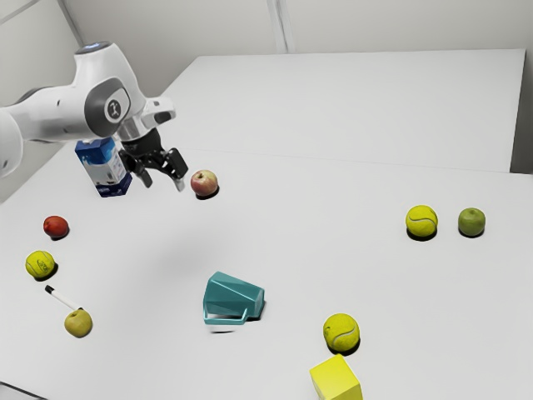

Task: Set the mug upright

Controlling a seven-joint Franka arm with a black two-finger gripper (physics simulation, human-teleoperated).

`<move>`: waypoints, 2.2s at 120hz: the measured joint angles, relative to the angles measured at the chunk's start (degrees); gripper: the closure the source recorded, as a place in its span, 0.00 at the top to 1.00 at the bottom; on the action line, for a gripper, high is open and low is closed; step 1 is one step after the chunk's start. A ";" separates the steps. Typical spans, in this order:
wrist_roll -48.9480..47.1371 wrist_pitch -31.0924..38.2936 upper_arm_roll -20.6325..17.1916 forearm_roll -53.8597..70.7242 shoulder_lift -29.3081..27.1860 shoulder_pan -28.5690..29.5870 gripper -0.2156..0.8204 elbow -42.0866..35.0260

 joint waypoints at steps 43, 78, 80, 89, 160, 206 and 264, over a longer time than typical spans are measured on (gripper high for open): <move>-2.60 -1.64 2.06 -12.30 -2.78 -1.09 0.79 -9.24; -2.74 -4.87 4.71 -26.33 -0.68 -2.91 0.79 -14.26; -2.62 -4.96 4.83 -26.99 -0.57 -3.03 0.79 -14.55; -1.92 -5.28 5.36 -29.77 -0.20 -3.43 0.79 -16.05; 3.68 -4.11 6.22 -46.27 2.14 -5.25 0.79 -22.10; 6.07 -0.19 6.20 -51.42 2.21 -8.02 0.72 -24.33; 7.46 1.44 6.16 -52.92 2.13 -8.58 0.17 -24.51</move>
